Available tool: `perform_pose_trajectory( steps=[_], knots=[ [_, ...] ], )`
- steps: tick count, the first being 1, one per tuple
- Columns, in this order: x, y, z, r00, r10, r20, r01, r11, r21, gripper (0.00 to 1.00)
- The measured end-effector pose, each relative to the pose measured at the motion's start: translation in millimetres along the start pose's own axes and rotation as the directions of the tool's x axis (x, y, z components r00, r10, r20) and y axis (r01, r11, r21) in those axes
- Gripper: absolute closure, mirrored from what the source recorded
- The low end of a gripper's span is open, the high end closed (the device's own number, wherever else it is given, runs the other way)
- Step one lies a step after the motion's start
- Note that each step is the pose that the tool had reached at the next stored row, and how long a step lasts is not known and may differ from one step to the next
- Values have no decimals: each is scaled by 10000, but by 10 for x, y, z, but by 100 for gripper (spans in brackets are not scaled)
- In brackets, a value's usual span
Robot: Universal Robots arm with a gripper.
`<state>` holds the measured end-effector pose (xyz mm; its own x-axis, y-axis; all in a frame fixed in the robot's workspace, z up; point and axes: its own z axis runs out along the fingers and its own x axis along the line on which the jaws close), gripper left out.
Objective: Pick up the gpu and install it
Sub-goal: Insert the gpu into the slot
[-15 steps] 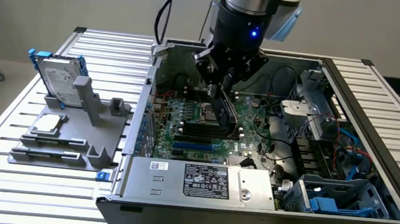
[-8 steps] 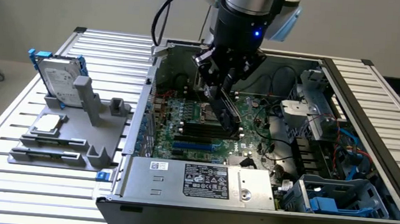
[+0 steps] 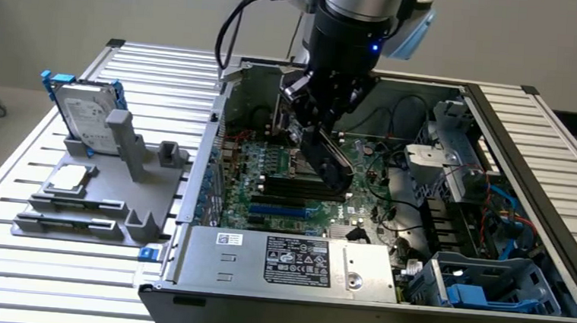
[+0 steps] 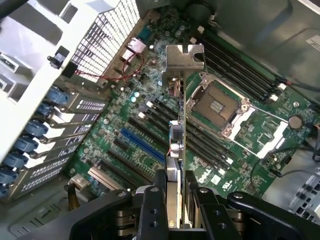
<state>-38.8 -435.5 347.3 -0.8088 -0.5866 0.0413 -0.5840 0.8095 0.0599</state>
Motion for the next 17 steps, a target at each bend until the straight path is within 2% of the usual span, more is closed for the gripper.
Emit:
perform_pose_trajectory(
  steps=[4,9,12,17],
  knots=[
    [0,0,0,9974,-723,-43,723,9974,29,74],
    [0,0,0,9868,-1619,-76,1620,9868,73,74],
    [0,0,0,9766,-2150,-83,2150,9766,103,74],
    [0,0,0,9533,-3018,-76,3019,9532,158,74]
  ],
)
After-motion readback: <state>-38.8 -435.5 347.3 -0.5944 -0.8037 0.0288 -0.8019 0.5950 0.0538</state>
